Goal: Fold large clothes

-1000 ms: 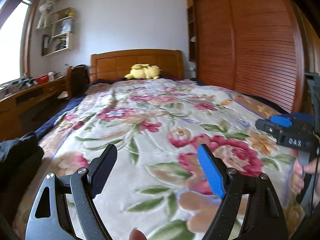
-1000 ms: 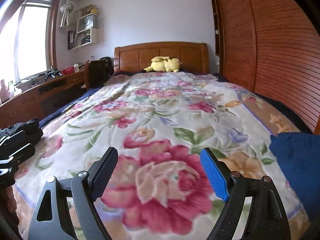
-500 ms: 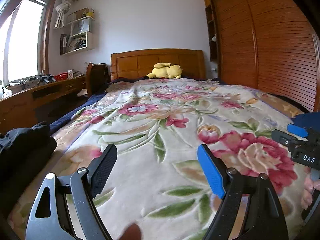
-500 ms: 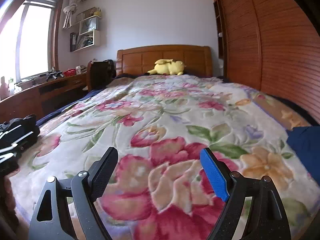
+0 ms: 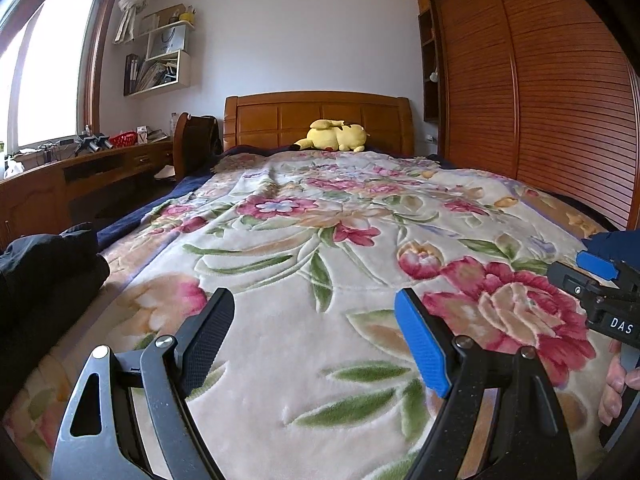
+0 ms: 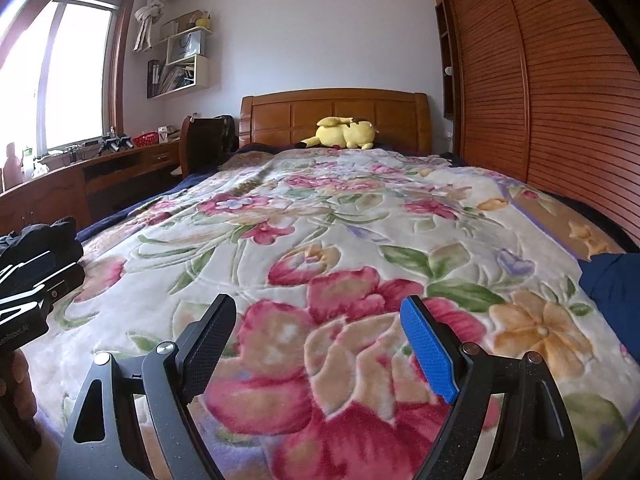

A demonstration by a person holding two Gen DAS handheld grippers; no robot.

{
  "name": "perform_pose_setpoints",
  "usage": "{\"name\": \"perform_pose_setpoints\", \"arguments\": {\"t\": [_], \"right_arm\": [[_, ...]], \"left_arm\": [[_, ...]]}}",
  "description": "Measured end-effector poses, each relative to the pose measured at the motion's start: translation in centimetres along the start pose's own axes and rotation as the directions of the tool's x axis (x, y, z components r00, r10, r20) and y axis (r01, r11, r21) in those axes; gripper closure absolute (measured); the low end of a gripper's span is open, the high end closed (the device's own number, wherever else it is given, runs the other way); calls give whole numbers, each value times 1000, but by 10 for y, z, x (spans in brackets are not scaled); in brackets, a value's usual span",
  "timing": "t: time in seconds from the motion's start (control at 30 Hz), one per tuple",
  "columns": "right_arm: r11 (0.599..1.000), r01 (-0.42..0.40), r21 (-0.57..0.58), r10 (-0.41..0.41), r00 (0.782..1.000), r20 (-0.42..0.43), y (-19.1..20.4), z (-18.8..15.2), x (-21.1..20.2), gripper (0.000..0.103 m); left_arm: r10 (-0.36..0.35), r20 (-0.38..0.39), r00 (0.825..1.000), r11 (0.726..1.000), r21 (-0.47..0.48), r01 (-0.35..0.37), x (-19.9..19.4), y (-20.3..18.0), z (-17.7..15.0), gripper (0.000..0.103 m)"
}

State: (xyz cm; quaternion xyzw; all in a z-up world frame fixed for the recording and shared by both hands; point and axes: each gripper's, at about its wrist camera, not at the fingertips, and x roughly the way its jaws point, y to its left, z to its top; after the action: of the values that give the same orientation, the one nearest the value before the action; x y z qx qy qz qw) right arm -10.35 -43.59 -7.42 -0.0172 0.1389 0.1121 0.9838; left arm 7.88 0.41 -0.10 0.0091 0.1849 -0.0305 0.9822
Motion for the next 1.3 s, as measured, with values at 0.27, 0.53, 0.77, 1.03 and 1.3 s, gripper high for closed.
{"name": "perform_pose_setpoints", "arguments": {"t": [0.27, 0.53, 0.77, 1.03, 1.3], "right_arm": [[1000, -5, -1, 5, 1000, 8, -1, -1, 2, 17], [1000, -8, 0, 8, 1000, 11, -1, 0, 3, 17], [1000, -8, 1, 8, 1000, 13, -1, 0, 3, 17], [1000, -13, 1, 13, 1000, 16, -1, 0, 3, 17], [1000, -14, 2, 14, 1000, 18, -2, 0, 3, 17]], "left_arm": [[4, 6, 1000, 1000, 3, -4, 0, 0, -1, 20], [4, 7, 1000, 1000, 3, -4, 0, 0, -1, 20], [3, 8, 1000, 1000, 5, -3, 0, 0, -1, 20], [5, 12, 1000, 1000, 6, -5, -1, 1, -2, 20], [4, 13, 1000, 1000, 7, -4, -1, 1, -2, 20]]}}
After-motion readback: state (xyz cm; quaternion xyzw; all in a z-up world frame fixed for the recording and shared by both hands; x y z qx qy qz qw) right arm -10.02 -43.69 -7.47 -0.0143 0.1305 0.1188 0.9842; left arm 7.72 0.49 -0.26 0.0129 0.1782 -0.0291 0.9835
